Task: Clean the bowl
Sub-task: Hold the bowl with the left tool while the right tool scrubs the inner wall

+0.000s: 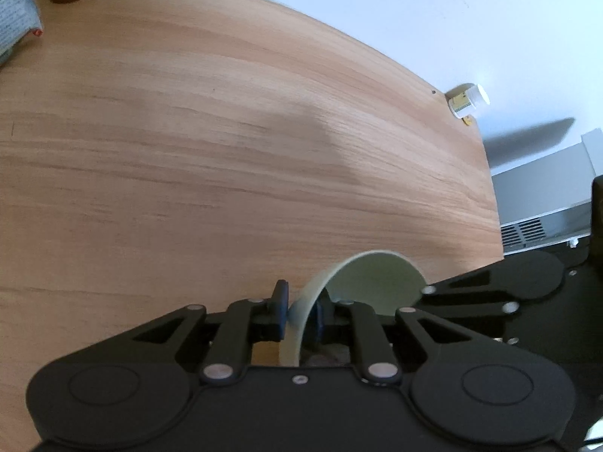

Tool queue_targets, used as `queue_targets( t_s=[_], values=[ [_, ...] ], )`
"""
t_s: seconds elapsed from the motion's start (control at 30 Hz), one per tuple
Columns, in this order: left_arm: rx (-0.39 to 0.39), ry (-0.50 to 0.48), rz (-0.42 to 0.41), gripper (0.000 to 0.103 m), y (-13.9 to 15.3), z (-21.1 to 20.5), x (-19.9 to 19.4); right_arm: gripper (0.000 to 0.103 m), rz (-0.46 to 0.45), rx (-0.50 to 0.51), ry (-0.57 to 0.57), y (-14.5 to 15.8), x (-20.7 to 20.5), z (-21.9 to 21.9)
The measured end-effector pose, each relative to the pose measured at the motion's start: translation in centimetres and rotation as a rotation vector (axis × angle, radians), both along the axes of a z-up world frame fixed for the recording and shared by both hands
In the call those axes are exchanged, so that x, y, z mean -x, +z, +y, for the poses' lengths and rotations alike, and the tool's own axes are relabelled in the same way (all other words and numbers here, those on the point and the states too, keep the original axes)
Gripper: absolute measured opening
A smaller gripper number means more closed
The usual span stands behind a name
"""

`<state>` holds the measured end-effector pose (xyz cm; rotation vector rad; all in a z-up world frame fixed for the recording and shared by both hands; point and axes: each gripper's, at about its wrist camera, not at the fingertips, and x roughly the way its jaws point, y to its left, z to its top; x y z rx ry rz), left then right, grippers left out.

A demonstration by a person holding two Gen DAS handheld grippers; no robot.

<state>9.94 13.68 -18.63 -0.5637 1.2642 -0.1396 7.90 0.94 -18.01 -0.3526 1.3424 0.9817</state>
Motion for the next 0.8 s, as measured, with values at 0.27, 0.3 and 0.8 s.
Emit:
queue_targets(
  t_s=[0.27,0.3,0.8],
  values=[
    [-0.018,-0.018,0.002,0.012,-0.2,-0.5,-0.6,0.012,-0.104,0.078,0.069,-0.6,0.1,1.2],
    [-0.023,-0.022,0.006,0.012,-0.3,-0.5,-0.6,0.012,-0.114,0.083,0.072,-0.6,0.2,1.1],
    [0.003,-0.018,-0.018,0.014,0.5,0.7,-0.2,0.012,-0.357,0.110,-0.005,3.5,1.4,-1.7]
  ],
)
